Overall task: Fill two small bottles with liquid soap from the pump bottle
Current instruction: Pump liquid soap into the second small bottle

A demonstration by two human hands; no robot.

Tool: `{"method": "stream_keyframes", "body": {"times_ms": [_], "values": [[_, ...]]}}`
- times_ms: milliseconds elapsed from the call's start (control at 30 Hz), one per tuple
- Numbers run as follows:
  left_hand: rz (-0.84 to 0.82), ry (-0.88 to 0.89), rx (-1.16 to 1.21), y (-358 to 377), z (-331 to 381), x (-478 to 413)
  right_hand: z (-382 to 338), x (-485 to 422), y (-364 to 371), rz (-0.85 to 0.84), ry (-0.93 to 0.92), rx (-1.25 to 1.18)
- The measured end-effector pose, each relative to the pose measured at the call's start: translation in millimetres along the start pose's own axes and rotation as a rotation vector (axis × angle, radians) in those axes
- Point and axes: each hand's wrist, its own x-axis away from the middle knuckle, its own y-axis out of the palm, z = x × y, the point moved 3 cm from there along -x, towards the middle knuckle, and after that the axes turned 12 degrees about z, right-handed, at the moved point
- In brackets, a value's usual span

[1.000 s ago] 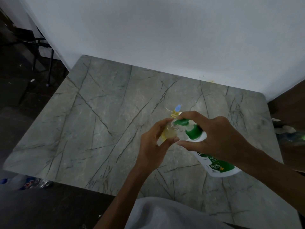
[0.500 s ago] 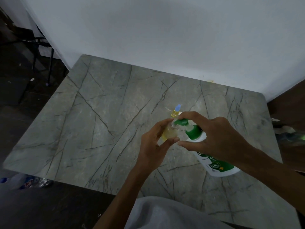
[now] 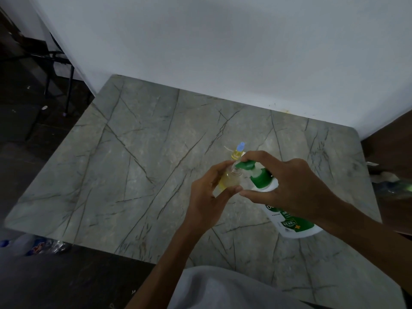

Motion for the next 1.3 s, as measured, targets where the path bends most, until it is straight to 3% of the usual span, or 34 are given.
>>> {"method": "stream_keyframes", "body": {"times_ms": [200, 400, 733, 1000, 1300], "values": [[-0.025, 0.052, -0.038, 2.9, -0.6, 0.8, 0.4, 3.3, 0.5, 0.064, 0.013, -0.056], [-0.016, 0.03, -0.014, 2.0, -0.2, 2.5, -0.7, -0.5, 1.6, -0.01, 0.026, -0.018], [-0.02, 0.039, -0.014, 2.4, -1.4, 3.4, -1.5, 3.0, 0.3, 0.048, 0.024, -0.03], [-0.013, 0.001, -0.014, -0.1, -3.8, 1.7, -3.2, -1.3, 0.4, -0.033, 0.008, -0.004], [-0.029, 0.093, -0.118, 1.8, -8.9, 2.2, -1.3, 1.5, 1.0, 0.0, 0.071, -0.056]]}}
